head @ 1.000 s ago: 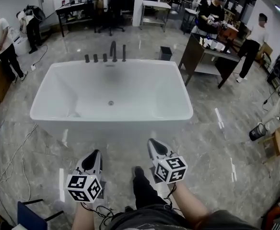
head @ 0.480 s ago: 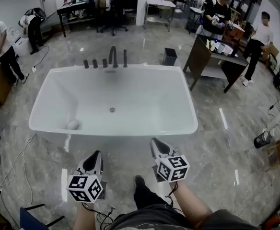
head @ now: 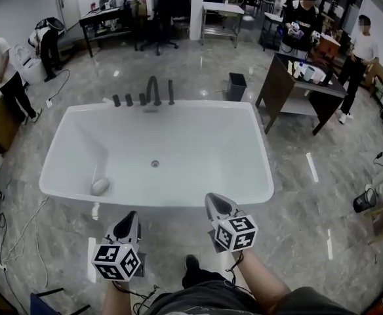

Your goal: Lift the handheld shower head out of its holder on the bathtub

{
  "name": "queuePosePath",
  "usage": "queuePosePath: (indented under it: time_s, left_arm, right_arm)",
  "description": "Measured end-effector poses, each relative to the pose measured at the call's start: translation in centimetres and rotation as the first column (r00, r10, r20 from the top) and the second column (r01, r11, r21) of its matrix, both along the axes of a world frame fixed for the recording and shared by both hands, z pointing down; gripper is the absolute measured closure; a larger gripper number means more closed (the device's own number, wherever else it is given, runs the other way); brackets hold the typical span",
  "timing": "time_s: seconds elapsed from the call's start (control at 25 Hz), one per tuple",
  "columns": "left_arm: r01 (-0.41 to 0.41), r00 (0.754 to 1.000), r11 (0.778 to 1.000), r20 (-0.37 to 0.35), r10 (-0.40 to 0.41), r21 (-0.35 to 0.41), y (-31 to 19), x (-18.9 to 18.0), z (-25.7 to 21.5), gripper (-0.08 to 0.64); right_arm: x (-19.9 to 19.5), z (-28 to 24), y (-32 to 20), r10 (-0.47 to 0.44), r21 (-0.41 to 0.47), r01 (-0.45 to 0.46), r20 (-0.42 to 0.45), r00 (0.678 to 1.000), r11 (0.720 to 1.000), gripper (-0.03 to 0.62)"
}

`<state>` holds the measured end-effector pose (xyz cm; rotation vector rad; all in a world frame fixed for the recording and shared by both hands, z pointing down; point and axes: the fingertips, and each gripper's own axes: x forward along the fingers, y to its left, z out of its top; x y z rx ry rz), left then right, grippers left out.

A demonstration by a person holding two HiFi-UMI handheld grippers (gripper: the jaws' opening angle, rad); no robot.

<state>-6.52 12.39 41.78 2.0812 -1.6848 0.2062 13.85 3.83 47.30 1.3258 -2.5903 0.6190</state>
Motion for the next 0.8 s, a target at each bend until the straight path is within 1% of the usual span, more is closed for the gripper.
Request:
queuePosePath:
  time_s: [0.24, 0.36, 0.56, 0.8]
  left_arm:
    - [0.038, 0.999, 0.999, 0.005, -0.038, 0.016, -4.3, 0.1, -0.4, 0.538]
    - [0.035, 0.999, 0.999, 0.003, -0.035, 0.03, -6.0, 0.8, -0.7, 0.538]
    - [0.013, 1.0, 0.999, 0.02, -0.013, 0.036, -7.2, 1.6, -1.2, 0.538]
    - [0.012, 1.0, 1.0, 0.005, -0.012, 0.024, -8.5, 0.8, -1.0, 0.538]
  right_arm:
    - [0.9, -0.1, -4.7, -0.016, 0.027, 0.017, -0.018, 1.0, 0.999, 0.563]
    - [1.7, -0.4, -6.4, -0.013, 0.046, 0.014, -0.021, 1.0, 0.999, 0.563]
    - [2.2, -0.5, -7.5, 0.003, 0.041, -0.002, -0.002, 1.0, 0.999, 0.563]
    - [1.9, 0.2, -7.8, 0.004, 0.017, -0.004, -0.007, 1.0, 1.0, 0.563]
